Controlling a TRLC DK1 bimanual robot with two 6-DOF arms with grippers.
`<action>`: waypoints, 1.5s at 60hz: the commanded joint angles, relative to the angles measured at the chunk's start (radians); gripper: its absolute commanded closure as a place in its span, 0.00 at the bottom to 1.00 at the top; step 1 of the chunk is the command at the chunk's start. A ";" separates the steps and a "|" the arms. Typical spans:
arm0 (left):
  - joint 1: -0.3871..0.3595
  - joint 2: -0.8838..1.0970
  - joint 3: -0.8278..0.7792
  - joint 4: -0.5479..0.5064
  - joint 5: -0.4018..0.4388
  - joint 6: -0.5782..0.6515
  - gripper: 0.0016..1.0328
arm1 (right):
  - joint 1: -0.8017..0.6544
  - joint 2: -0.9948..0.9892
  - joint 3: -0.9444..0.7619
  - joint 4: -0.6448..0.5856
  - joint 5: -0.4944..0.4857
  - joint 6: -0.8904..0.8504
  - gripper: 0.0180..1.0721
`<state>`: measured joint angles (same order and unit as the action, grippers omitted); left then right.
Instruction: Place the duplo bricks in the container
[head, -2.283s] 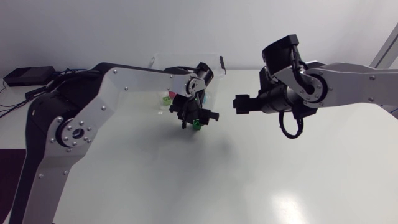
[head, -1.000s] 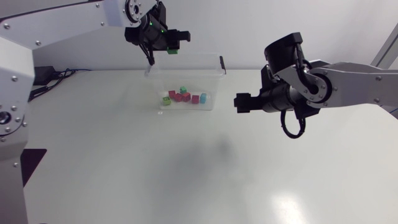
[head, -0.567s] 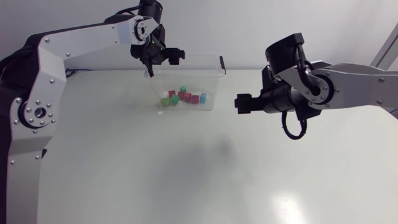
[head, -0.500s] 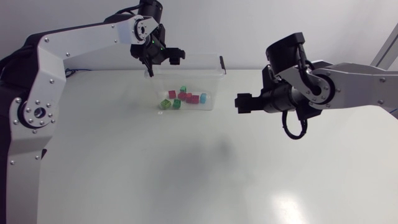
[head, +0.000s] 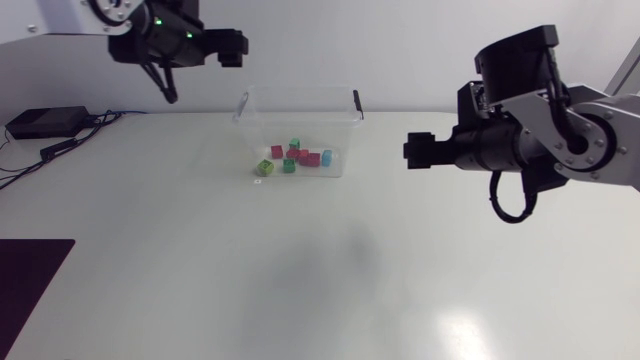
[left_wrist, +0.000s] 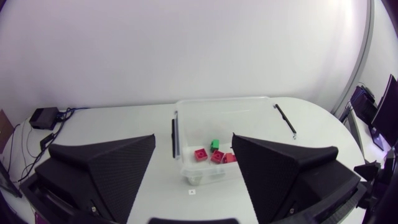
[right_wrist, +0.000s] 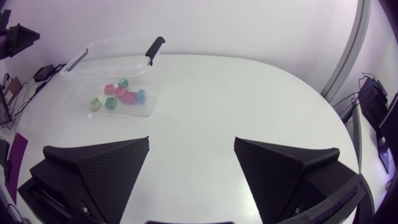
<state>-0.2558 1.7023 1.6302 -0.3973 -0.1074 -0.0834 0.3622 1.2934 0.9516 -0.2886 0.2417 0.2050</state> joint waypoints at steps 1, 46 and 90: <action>0.023 -0.096 -0.141 0.035 -0.011 0.031 0.16 | -0.016 -0.051 -0.056 -0.006 0.016 -0.024 0.06; 0.214 -0.783 -0.934 0.348 -0.052 0.163 0.16 | -0.244 -0.448 -0.369 0.094 -0.001 -0.193 0.06; 0.302 -1.270 -1.310 0.431 -0.052 0.286 0.14 | -0.319 -0.761 -0.574 0.129 -0.042 -0.286 0.06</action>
<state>0.0383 0.4713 0.3813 0.0086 -0.1589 0.1707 0.0574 0.5507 0.4179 -0.1818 0.2070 -0.0517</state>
